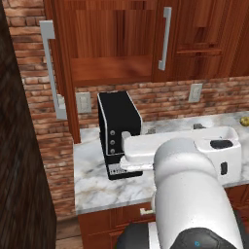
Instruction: Close all open cabinet doors.
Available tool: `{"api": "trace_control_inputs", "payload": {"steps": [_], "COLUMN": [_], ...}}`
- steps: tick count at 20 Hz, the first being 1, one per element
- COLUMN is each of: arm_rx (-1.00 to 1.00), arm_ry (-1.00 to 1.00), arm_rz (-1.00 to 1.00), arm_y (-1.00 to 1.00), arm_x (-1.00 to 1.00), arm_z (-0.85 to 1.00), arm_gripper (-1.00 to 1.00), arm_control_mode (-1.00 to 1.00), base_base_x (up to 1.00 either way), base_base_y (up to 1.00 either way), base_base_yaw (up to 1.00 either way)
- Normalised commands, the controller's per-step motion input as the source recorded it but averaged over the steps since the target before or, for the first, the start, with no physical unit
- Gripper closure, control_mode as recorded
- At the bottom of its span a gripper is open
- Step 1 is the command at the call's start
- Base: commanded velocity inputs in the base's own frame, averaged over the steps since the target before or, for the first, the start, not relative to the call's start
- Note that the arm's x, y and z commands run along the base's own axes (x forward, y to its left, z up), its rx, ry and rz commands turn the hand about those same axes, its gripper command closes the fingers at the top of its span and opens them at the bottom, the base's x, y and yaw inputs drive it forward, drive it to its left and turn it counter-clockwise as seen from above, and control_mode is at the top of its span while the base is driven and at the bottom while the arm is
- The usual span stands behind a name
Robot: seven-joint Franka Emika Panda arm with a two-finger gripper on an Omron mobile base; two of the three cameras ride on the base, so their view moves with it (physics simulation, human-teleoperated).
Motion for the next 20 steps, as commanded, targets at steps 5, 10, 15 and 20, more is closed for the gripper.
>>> {"api": "trace_control_inputs", "payload": {"steps": [5, 10, 15, 20], "arm_rx": [0.07, 0.04, 0.03, 0.0], "arm_ry": [-0.12, -0.05, 0.0, 0.0], "arm_rz": [-0.1, -0.04, -0.06, -0.11], "arm_y": [0.72, 0.66, 0.61, 0.57], "arm_x": [-0.07, 0.06, 0.2, 0.06], "arm_z": [-0.01, -0.01, -0.02, -0.02], "arm_gripper": [-1.0, -1.0, -1.0, -1.0], "arm_control_mode": [-1.0, -1.0, -1.0, -1.0], "base_base_x": [0.0, 0.0, 0.0, 0.0], "base_base_y": [0.0, 0.0, 0.0, 0.0], "base_base_yaw": [0.0, 0.0, 0.0, 0.0]}}
